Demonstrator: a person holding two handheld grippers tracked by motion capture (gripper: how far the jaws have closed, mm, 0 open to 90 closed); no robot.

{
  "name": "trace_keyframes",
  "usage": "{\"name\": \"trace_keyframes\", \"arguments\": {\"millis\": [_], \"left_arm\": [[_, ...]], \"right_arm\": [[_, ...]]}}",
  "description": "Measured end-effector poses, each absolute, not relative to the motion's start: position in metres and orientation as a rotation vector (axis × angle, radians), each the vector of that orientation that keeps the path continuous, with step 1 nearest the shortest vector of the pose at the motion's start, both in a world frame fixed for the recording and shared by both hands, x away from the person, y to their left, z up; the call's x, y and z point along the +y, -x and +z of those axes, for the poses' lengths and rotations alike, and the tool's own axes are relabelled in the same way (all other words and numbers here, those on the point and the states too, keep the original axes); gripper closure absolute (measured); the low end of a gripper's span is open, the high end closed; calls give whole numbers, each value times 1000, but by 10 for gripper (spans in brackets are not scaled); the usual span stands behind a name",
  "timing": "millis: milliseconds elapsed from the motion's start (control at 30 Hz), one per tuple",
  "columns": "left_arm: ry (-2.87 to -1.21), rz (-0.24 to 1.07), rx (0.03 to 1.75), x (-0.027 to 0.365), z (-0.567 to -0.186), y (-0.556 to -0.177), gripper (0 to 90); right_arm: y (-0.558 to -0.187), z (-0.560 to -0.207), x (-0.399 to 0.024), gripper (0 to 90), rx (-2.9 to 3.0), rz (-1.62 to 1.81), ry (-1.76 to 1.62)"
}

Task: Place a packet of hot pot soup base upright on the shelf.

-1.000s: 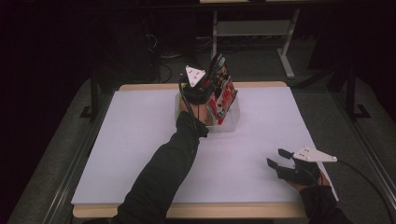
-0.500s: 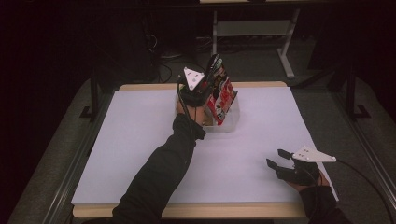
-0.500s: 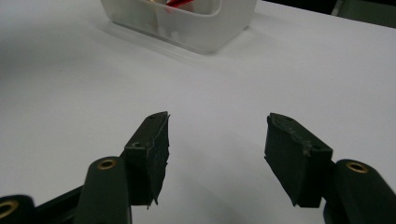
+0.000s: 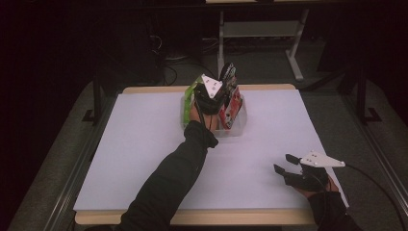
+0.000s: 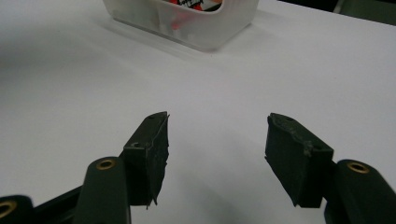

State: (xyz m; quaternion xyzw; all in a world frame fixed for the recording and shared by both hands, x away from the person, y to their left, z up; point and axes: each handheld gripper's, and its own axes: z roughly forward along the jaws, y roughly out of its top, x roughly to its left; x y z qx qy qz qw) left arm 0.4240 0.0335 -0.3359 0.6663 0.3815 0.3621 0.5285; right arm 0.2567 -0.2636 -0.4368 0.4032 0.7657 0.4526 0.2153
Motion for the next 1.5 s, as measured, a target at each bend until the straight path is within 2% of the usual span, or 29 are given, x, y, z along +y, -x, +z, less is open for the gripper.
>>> {"name": "trace_keyframes", "arguments": {"millis": [333, 500, 833, 1500], "left_arm": [[-1620, 838, 846, 35, -339, -420, 726], [-1648, 791, 870, 40, -353, -421, 714], [-1650, 755, 858, 47, -355, -421, 709], [-1674, 749, 847, 51, -362, -420, 695]], "right_arm": [[-256, -437, -263, 387, 2125, 1256, -1112], [-256, -437, -262, 387, 2132, 1248, -1108], [-257, -439, -261, 387, 2139, 1240, -1107], [-257, -440, -258, 402, 2151, 1224, -1096]]}}
